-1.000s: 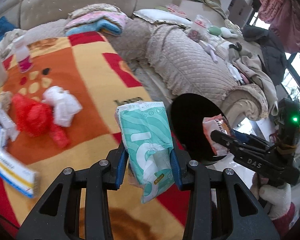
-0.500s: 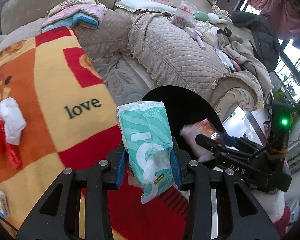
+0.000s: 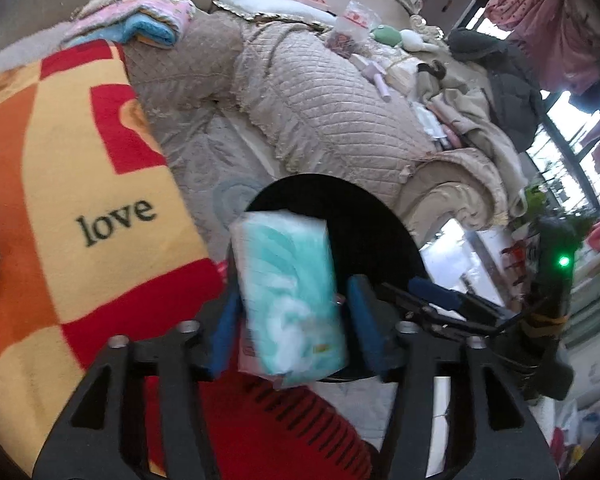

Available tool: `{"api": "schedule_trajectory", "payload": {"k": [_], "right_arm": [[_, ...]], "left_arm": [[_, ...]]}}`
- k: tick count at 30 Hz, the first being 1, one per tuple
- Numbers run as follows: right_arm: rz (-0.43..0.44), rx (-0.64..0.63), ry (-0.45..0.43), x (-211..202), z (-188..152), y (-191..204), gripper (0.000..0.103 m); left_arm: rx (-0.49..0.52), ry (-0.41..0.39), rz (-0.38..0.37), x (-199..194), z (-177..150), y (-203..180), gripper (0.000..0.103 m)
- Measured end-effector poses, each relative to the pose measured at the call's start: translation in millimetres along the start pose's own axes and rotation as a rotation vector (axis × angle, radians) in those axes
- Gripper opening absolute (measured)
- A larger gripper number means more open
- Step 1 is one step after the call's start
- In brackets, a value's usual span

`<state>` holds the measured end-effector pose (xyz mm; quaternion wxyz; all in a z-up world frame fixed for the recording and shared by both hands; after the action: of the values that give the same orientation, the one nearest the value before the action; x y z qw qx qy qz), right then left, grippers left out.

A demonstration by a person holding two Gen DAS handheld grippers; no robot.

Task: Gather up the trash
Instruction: 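Open both tools over the bin, dropping tissue pack and bread packet, then move both empty tools back over the trash on the blanket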

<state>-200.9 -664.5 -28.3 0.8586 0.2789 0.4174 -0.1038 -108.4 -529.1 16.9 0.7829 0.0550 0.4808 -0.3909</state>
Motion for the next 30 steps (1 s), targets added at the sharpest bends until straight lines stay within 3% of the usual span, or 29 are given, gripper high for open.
{"api": "schedule_trajectory", "payload": {"k": [6, 19, 30], "right_arm": [[0.002, 0.002, -0.004, -6, -2, 2, 0.066], [0.018, -0.05, 0.009, -4, -8, 30, 0.066], [0.061, -0.122, 0.025, -4, -19, 76, 0.069]], "left_arm": [[-0.01, 0.005, 0.02, -3, -2, 7, 0.062], [-0.039, -0.039, 0.18, -37, -17, 46, 0.062], [-0.064, -0.073, 0.301, -73, -36, 86, 0.062]]}}
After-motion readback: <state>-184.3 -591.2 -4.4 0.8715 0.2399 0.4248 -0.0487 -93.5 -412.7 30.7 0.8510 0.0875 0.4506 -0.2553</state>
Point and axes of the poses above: each gripper's, at about its wrist camera, not at the fingertips, and x roughly the way its jaws point, y to its left, z to its top, the point moved 4 cm from there along x, roughly the way its jaws point, and after that the axes turned 7 degrees about z, right-handed, at the moved point
